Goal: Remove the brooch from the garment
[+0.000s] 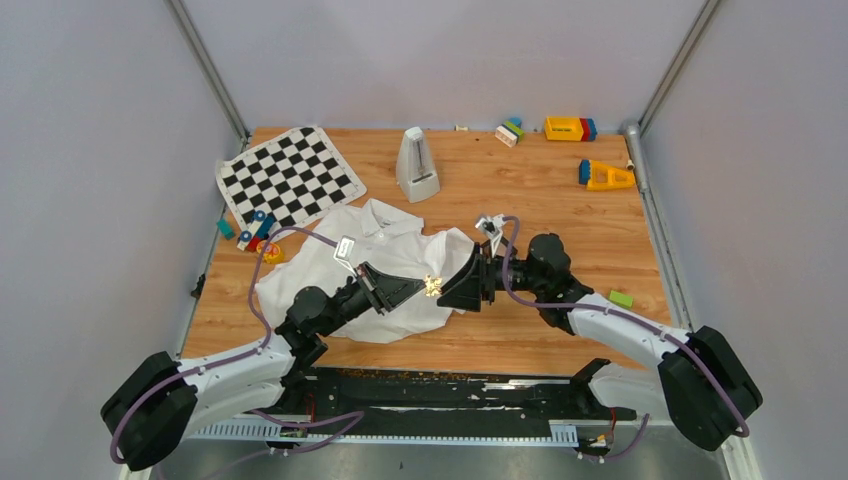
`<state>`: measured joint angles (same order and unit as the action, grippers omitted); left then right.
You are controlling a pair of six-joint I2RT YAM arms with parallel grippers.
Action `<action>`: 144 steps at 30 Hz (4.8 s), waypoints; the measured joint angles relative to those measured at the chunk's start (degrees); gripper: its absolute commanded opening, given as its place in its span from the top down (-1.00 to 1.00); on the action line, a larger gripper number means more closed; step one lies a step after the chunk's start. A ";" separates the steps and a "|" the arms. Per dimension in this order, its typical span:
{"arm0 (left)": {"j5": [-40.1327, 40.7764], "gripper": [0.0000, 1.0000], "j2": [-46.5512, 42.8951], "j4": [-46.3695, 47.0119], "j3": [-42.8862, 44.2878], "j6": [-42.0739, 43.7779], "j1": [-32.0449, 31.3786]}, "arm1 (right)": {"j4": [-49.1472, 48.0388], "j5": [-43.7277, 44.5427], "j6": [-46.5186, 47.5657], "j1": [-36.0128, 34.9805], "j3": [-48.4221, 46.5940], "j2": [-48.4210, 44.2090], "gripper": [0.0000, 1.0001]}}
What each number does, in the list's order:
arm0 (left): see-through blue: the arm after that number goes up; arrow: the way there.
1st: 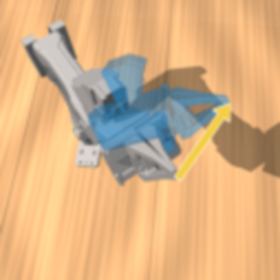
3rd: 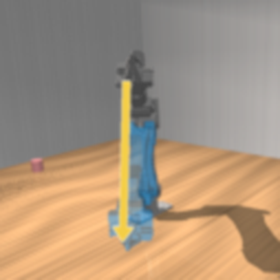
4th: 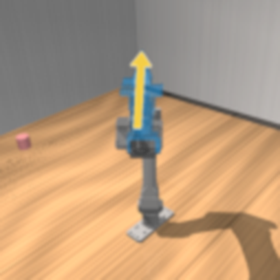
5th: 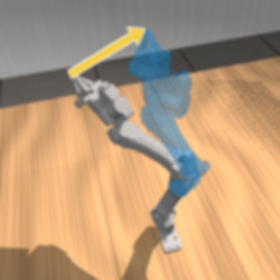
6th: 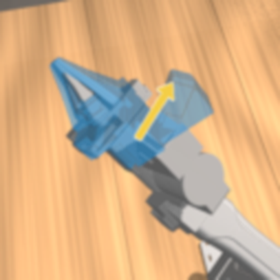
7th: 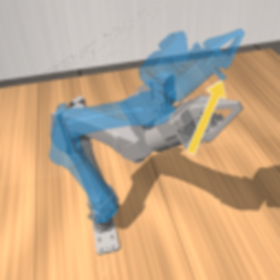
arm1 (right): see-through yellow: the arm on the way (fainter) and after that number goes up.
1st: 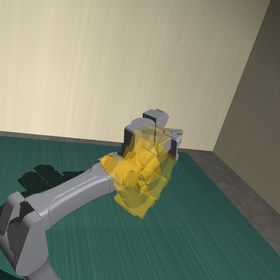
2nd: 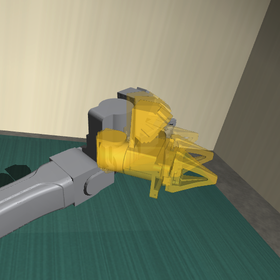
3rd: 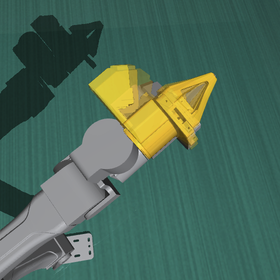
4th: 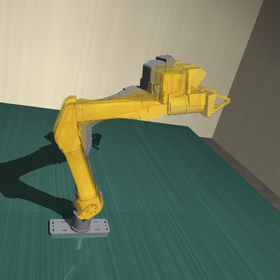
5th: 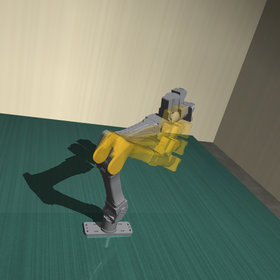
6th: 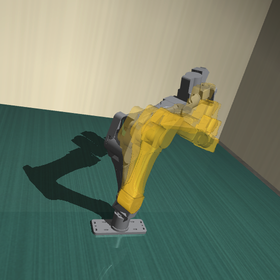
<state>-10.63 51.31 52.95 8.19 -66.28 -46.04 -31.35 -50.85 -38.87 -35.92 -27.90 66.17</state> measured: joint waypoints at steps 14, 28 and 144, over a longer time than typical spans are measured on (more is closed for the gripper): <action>-2.54 1.00 3.10 -0.37 0.02 2.75 -0.17 | -8.11 -2.97 -4.26 2.91 2.75 0.13 0.21; -3.52 1.00 8.55 3.13 0.94 2.73 -0.33 | -7.78 -3.85 -4.55 4.26 2.75 2.05 -0.04; -9.79 1.00 7.61 9.92 3.85 -0.04 -1.46 | -7.91 1.31 -13.46 2.62 3.08 -6.27 0.21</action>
<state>-20.43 58.92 62.87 12.03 -66.32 -47.51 -39.27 -49.54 -52.34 -33.30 -24.82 59.90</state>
